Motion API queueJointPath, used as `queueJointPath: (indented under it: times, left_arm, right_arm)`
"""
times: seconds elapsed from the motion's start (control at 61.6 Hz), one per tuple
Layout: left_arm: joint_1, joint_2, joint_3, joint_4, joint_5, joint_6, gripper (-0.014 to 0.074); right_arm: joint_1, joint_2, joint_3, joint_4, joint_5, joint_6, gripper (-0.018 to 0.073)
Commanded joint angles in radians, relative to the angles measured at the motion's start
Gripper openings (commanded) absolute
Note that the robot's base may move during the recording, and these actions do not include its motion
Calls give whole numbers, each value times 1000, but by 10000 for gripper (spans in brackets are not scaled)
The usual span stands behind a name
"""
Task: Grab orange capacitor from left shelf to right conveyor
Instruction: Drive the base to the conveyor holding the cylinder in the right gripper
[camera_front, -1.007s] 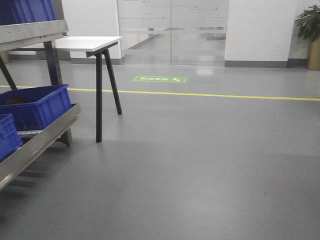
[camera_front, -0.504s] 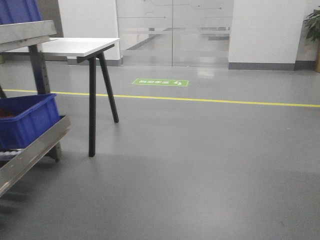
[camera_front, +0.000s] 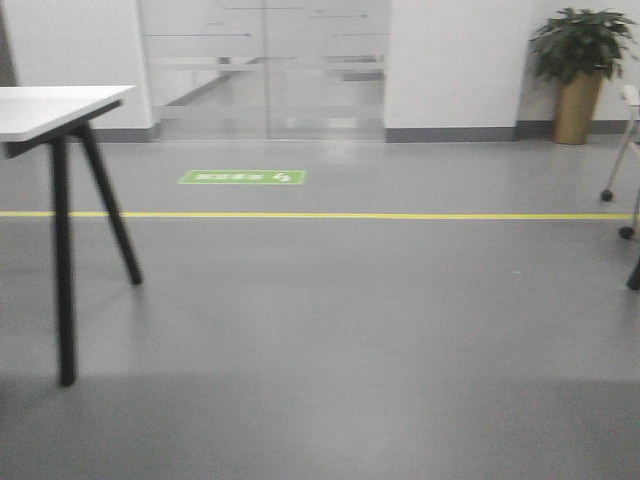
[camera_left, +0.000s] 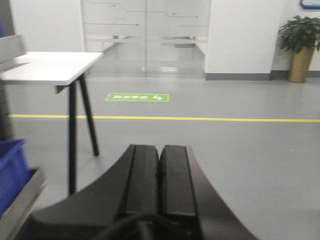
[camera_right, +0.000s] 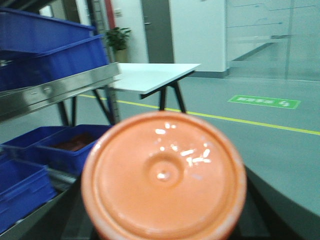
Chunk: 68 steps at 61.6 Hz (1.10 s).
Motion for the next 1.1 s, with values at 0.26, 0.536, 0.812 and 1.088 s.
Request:
queueJointPath:
  times: [0.26, 0.536, 0.812, 1.088]
  left_arm:
    - [-6, 8, -6, -5, -87, 0, -105]
    - [-6, 8, -6, -5, -87, 0, -105]
    - [-6, 8, -6, -5, -87, 0, -105]
    - [-6, 8, -6, -5, -87, 0, -105]
  right_arm:
    - [0, 10, -25, -18, -92, -1, 58]
    - [0, 10, -25, -18, -92, -1, 58]
    - [0, 10, -25, -18, -92, -1, 58]
    - [0, 10, -25, -18, -92, -1, 58]
